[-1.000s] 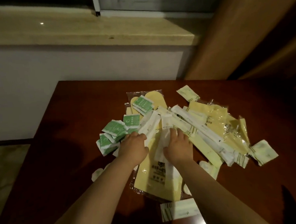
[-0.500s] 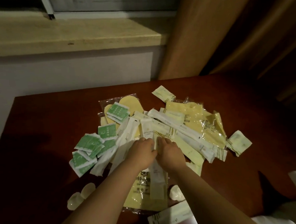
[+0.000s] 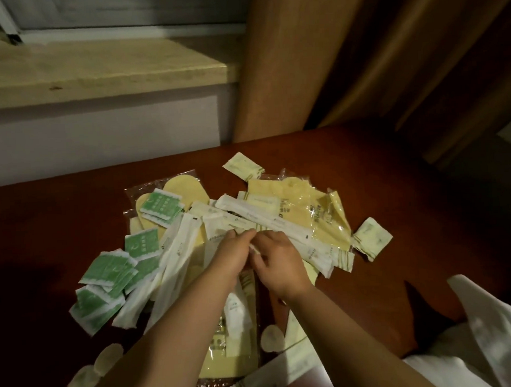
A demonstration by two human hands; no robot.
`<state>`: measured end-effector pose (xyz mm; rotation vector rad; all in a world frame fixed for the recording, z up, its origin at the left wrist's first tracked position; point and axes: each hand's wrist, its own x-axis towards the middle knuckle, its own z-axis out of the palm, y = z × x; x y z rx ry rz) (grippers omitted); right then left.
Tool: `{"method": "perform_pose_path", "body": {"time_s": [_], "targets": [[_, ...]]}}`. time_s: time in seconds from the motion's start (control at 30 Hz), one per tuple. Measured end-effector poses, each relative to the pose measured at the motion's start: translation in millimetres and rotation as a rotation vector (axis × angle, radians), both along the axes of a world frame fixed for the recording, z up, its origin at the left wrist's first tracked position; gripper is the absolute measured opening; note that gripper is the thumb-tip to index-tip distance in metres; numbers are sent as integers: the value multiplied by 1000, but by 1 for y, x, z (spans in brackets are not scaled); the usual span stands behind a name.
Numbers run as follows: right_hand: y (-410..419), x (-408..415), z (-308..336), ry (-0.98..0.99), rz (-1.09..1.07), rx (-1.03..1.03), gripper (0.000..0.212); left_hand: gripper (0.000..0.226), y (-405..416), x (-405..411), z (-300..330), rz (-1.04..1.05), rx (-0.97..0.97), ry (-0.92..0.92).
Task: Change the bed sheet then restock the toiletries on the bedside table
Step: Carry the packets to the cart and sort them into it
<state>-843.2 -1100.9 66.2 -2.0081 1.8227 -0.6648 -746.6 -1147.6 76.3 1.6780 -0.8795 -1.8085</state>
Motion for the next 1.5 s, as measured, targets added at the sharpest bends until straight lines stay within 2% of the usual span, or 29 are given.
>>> {"method": "perform_pose_path", "body": {"time_s": [0.07,0.13,0.27,0.4,0.5,0.6,0.67,0.77,0.8,0.83,0.93,0.97,1.07,1.13,1.3,1.4,1.47,1.5], "targets": [[5,-11,2,-84,-1,22,61,38,-3,-9,3,-34,-70,-136],[8,-29,2,-144,-119,8,59,34,-3,-18,2,-73,-149,-195],[5,-81,-10,-64,-577,92,37,28,7,-41,1,-220,-240,-246],[0,-140,-17,-117,-1073,355,43,25,15,-61,1,-364,-303,-294],[-2,-171,-23,-171,-1232,468,52,17,11,-66,-1,-370,-320,-318],[-9,-185,-27,-163,-1263,507,55,23,5,-70,0,-351,-310,-293],[-17,-191,-28,-264,-1285,493,54,25,3,-72,2,-341,-300,-286],[-25,-191,-24,-622,-1411,511,74,21,-1,-75,0,-313,-270,-263],[-26,-190,-23,-711,-1445,524,74,20,-1,-77,0,-304,-261,-252],[-25,-191,-23,-746,-1454,534,67,21,-1,-79,1,-296,-256,-239],[-15,-193,-22,-789,-1498,436,19,28,-1,-83,2,-277,-244,-211],[-11,-194,-22,-837,-1523,366,19,30,-1,-84,2,-272,-243,-196],[1,-185,-6,-1202,-1465,127,30,33,4,-86,2,-246,-218,-148],[3,-169,5,-1274,-1318,119,27,35,9,-84,4,-229,-221,-124],[-13,-113,15,-1188,-817,365,21,39,11,-68,9,-174,-192,-105],[-20,-75,17,-1062,-632,432,21,35,10,-49,17,-74,-119,-8],[-25,-51,18,-952,-555,461,42,28,11,-35,19,-47,-119,-2],[-27,-40,21,-909,-510,485,54,40,11,-27,18,-39,-132,-14]]}}
